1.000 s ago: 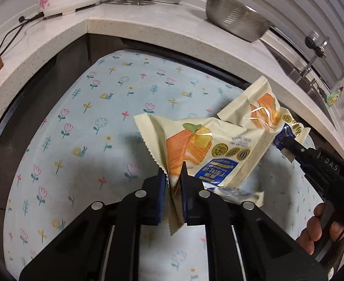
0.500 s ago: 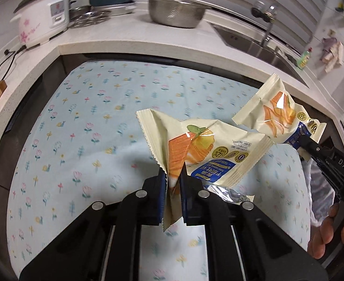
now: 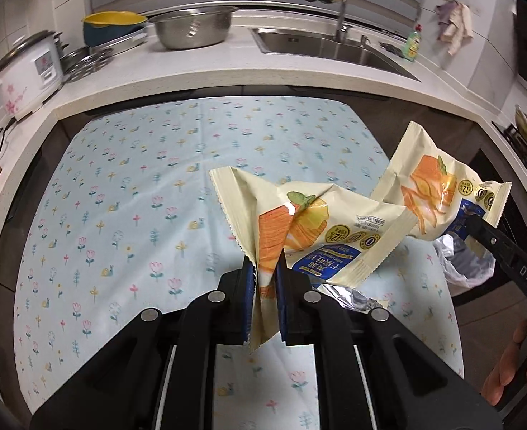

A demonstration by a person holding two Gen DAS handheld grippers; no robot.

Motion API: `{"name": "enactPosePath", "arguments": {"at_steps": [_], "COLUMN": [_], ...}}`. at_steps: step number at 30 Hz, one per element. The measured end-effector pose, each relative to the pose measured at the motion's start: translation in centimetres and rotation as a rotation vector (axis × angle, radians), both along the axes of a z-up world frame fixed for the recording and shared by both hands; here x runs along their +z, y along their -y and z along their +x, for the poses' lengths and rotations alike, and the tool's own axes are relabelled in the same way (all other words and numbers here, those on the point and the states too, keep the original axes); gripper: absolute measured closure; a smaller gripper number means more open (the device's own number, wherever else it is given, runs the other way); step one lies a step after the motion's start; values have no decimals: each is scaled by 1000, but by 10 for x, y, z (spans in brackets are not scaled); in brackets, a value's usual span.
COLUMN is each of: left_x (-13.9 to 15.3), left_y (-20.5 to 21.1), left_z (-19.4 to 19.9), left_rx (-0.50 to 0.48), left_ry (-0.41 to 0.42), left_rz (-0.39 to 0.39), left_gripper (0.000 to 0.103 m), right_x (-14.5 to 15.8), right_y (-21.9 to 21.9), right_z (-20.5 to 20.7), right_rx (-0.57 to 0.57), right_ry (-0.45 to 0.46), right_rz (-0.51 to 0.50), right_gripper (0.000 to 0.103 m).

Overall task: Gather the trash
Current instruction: 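Lift both yellow snack bags and carry them over the bin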

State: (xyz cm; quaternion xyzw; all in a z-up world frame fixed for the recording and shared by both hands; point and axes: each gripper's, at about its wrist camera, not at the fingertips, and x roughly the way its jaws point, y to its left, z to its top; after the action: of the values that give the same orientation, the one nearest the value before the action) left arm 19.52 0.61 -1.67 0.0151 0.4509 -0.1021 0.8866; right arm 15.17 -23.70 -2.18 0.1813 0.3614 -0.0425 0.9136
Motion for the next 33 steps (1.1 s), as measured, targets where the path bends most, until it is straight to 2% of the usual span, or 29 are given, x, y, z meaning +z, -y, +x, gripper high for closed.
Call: {"name": "enactPosePath", "arguments": {"at_steps": [11, 33], "left_x": [5, 16], "left_y": [58, 117], "left_z": [-30, -55], "left_rx": [-108, -196], "left_ry": [14, 43], "left_rz": [40, 81], "left_gripper": [92, 92], "right_x": [2, 7], "right_y": [48, 109], "right_z": [-61, -106], "right_rx": [-97, -231], "right_ry": [14, 54], "right_rz": [-44, -25], "right_gripper": [92, 92]}}
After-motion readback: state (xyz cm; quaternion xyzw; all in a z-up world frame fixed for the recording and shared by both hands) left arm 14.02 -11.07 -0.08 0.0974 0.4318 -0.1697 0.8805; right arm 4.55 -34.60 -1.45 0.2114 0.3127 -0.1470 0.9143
